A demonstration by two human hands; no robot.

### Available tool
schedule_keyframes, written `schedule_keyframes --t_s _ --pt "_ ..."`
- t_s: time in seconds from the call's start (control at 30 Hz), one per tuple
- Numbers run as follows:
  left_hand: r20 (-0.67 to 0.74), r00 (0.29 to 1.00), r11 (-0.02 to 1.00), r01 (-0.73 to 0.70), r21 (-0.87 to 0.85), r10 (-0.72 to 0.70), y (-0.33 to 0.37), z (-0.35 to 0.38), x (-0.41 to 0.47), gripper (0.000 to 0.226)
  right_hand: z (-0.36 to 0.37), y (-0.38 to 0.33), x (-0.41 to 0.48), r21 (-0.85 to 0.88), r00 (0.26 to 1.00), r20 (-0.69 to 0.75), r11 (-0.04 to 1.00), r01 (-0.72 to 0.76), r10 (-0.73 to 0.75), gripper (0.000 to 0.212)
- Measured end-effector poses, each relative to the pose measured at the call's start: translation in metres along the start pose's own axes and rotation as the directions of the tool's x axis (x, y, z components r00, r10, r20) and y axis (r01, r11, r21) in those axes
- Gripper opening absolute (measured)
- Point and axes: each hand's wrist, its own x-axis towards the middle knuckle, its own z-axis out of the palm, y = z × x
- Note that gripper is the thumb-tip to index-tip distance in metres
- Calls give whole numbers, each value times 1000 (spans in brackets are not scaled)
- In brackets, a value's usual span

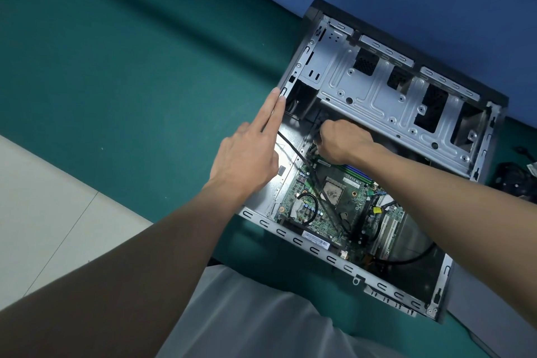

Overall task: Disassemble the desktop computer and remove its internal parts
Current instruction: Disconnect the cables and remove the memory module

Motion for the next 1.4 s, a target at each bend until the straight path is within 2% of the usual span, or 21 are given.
schedule_keyframes --t_s 0.1,0.17,0.2,0.27,0.3,0.33,0.4,0.53,0.6,0.67,0.73,0.77,0.87,0.93,1.0,1.07,1.13,1.2,1.3,1.4 --pt "0 1000 1000 0 1 0 0 0 0 88 -2 -1 -2 63 1000 -6 998 -25 25 18" --pt "-2 1000 1000 2 2 -2 0 0 0 87 -1 -2 -2 88 1000 0 996 -11 11 6" --pt "-4 1000 1000 2 2 -2 0 0 0 87 0 -3 -2 79 1000 8 997 -8 7 9" --pt "-4 1000 1000 1 2 -1 0 0 0 88 2 -4 -2 30 1000 10 999 -14 13 36" --pt "-3 1000 1000 1 2 -1 0 0 0 89 3 -3 -1 8 1000 -4 1000 -13 13 41" --pt "-2 1000 1000 1 2 -1 0 1 0 89 2 -5 -3 -8 1000 -27 1000 0 0 36" --pt "-4 1000 1000 1 3 -1 0 1 0 89 0 -6 -4 -16 999 -45 1000 3 -4 15" --pt "-7 1000 1000 -1 4 1 0 1 0 89 -2 -5 -3 99 1000 -15 995 -18 19 8" --pt "-6 1000 1000 2 -1 -2 0 1 0 89 -1 -7 -2 150 1000 17 989 -11 8 18" --pt "-8 1000 1000 1 0 -1 0 1 1 89 2 -6 -1 106 1000 8 994 -8 8 12" --pt "-10 1000 1000 -3 3 3 0 2 0 89 5 -5 -1 23 999 -25 999 -27 28 40" --pt "-11 1000 1000 -3 6 3 0 1 0 88 6 -3 0 4 999 -40 999 -33 33 41" --pt "-14 1000 1000 -1 9 1 0 1 0 87 4 -3 0 8 998 -50 999 -45 45 19" --pt "-11 1000 1000 -4 3 4 0 1 0 87 2 -1 1 83 997 -28 994 -66 68 21" --pt "-12 1000 1000 -6 0 6 0 0 0 87 2 0 5 195 999 2 979 -52 52 16" --pt "-14 1000 1000 -7 0 7 0 1 0 88 3 2 7 226 999 34 973 -48 42 8" --pt "-14 1000 1000 -6 5 6 0 1 0 88 5 4 8 172 998 39 984 -47 40 35" --pt "-15 1000 1000 -5 10 5 0 1 0 88 3 5 8 135 999 34 990 -40 36 43" --pt "-18 1000 1000 -7 13 7 -1 1 0 88 1 5 8 125 999 50 992 -23 17 21" --pt "-15 1000 1000 -5 9 5 -1 2 0 88 2 7 9 148 998 56 989 -20 12 17"
